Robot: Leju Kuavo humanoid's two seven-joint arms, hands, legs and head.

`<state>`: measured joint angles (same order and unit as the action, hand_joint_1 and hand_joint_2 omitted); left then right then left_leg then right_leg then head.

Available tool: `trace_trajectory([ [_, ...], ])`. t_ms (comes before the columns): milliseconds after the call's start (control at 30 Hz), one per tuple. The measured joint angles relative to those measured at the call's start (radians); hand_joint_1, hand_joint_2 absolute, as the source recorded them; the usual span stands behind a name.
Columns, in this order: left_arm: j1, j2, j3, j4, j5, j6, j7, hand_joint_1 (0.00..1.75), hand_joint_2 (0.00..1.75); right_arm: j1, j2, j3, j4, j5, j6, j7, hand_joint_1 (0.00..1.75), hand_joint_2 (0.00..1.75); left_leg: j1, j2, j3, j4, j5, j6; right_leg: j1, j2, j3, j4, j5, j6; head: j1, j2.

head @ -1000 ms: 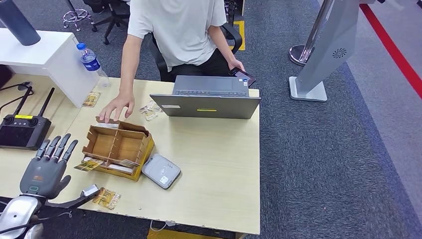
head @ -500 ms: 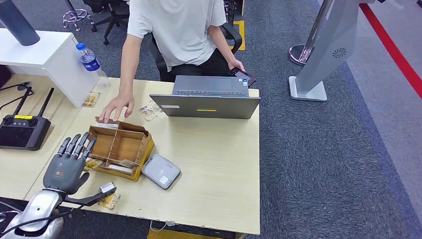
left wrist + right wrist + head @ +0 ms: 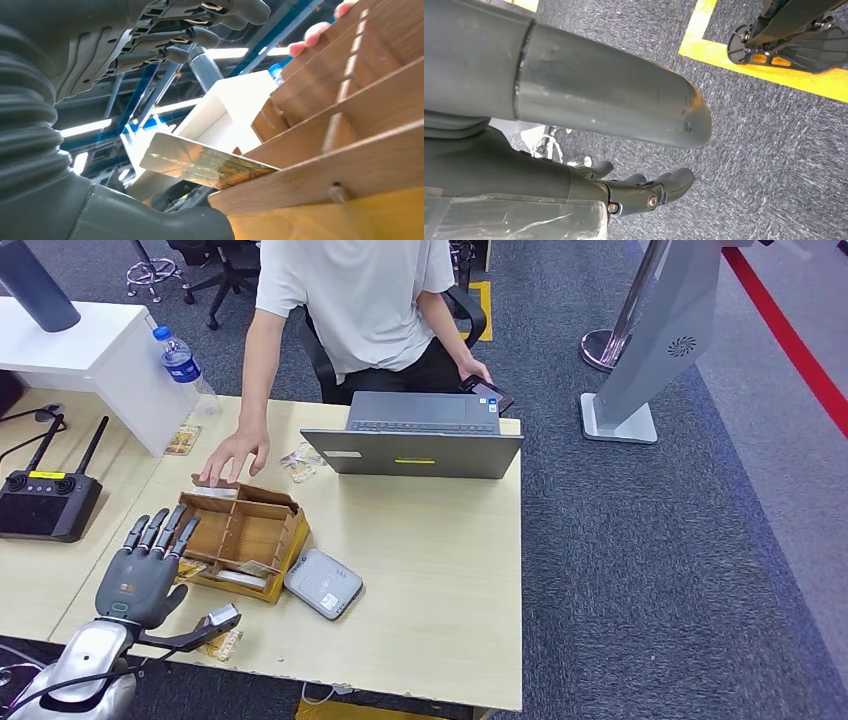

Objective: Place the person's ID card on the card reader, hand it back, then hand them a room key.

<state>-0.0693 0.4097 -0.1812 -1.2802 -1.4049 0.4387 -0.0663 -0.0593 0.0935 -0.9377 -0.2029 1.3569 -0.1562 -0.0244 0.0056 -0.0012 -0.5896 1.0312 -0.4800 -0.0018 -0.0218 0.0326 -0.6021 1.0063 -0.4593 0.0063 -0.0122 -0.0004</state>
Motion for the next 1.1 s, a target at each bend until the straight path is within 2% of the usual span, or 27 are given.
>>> trace_trajectory([
  [33,0.000,0.000,0.000,0.000,0.002,0.000,0.005,0.00,1.75,0.000,0.000,0.000,0.000,0.000,0.000,0.000,0.00,0.00,0.000,0.000,0.000,0.000,0.000,0.000,0.000,0.000,0.000,0.000,0.000,0.000,0.000,0.000],
  [167,-0.001,0.000,0.000,0.000,0.012,-0.009,0.028,1.75,1.75,0.000,0.000,0.000,0.000,0.000,-0.001,0.000,0.00,0.00,0.000,0.000,0.000,0.000,0.000,0.000,0.000,0.000,0.000,0.000,0.000,0.000,0.000,0.000],
  [467,0.000,-0.001,0.000,0.000,0.045,-0.068,0.027,1.75,1.75,0.000,0.000,0.000,0.000,0.010,-0.002,0.000,0.00,0.00,0.000,0.000,0.000,0.000,0.000,0.000,0.000,0.000,0.000,0.000,0.000,0.000,0.000,0.000],
  [1100,-0.001,-0.001,0.001,-0.004,0.069,-0.088,0.026,1.75,1.75,0.000,0.000,0.000,0.000,0.010,-0.006,0.000,0.00,0.00,0.000,0.000,0.000,0.000,0.000,0.000,0.000,0.000,0.000,0.000,0.000,0.000,0.000,0.000],
])
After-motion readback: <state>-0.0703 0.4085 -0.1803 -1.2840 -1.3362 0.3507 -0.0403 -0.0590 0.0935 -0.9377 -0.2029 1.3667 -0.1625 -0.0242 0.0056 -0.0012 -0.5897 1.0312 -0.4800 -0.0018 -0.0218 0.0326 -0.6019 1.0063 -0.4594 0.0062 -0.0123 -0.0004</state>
